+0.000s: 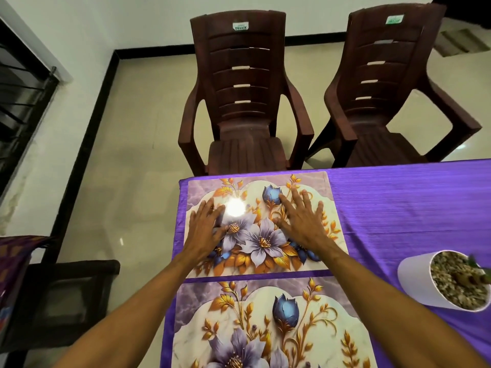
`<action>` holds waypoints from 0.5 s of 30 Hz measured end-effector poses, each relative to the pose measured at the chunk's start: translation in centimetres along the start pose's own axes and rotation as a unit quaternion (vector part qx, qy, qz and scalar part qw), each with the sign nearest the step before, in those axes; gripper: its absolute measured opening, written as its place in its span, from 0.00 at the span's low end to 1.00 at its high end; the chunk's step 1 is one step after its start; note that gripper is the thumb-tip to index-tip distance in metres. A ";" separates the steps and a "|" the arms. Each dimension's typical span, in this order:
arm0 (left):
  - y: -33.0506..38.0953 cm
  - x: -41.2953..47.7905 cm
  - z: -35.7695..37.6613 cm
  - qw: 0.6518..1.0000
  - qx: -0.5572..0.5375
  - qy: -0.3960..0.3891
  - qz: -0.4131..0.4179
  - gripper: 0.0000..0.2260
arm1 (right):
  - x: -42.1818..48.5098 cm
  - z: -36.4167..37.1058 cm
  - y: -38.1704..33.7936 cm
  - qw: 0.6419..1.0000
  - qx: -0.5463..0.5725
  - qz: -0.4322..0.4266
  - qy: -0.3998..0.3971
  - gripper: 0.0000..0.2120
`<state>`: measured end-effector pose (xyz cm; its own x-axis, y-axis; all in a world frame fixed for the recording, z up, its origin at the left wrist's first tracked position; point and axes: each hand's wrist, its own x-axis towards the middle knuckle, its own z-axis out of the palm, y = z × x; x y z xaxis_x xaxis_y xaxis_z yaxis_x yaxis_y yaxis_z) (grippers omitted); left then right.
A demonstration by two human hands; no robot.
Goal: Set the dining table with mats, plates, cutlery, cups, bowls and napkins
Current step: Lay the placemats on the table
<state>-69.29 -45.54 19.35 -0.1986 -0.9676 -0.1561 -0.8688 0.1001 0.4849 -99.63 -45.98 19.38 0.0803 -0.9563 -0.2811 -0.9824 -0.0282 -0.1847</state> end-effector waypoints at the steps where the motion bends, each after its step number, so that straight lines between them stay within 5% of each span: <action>1: 0.0 0.1 0.1 1.000 0.000 -0.001 0.001 0.29 | 0.0 0.0 0.1 1.000 0.002 0.001 0.000 0.36; 15: -0.2 0.7 0.3 1.000 -0.003 0.007 0.009 0.27 | 0.1 -0.3 -0.2 1.000 0.002 0.013 -0.001 0.36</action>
<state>-69.35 -46.17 18.89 -0.2070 -0.9689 -0.1357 -0.8630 0.1155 0.4918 -99.48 -46.19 19.67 0.0543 -0.9559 -0.2886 -0.9834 -0.0010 -0.1815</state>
